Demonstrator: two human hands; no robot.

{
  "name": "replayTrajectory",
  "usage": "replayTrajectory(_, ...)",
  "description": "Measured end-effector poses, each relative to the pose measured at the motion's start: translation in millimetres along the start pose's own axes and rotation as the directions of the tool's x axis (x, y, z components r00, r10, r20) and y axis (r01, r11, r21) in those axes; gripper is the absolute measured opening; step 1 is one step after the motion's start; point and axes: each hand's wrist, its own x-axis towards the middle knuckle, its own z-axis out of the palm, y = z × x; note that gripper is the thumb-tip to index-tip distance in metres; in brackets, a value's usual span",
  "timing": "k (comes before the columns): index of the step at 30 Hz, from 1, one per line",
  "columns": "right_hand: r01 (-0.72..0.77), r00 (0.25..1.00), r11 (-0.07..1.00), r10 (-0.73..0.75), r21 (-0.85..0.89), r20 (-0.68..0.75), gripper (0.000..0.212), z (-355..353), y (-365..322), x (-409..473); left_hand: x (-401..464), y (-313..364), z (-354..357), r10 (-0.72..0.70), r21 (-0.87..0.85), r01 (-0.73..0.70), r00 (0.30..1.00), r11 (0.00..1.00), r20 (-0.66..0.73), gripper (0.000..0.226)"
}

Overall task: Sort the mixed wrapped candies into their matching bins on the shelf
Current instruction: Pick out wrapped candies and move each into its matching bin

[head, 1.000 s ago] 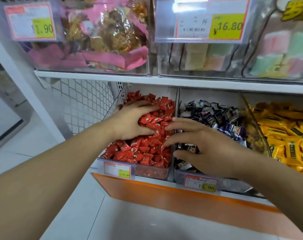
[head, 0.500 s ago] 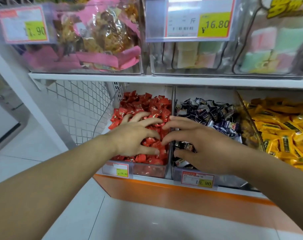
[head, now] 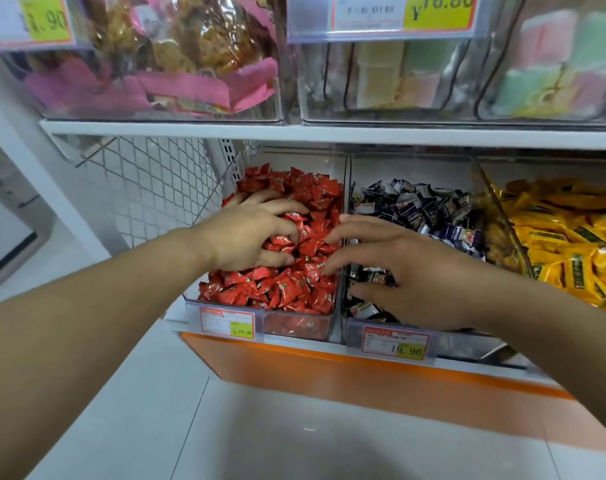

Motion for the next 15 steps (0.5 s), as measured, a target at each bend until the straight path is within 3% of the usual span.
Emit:
replayTrajectory(8,-0.006,1.0,1.0,0.006,0.003,0.027,0.038,-2,-1,0,-8,2,-8,-0.06,-0.155,0.057,0.998,0.986,-0.01,0.015)
replayTrajectory(11,-0.014,0.999,1.0,0.013,0.015,0.033,0.039,-3,-1,0,-11,8,-12,-0.079,-0.16,0.073,0.996,0.984,-0.032,0.019)
replayTrajectory(15,-0.025,0.999,1.0,0.025,0.01,0.039,0.041,-2,-1,0,-12,34,-12,0.049,-0.155,-0.064,0.994,0.986,-0.1,0.032)
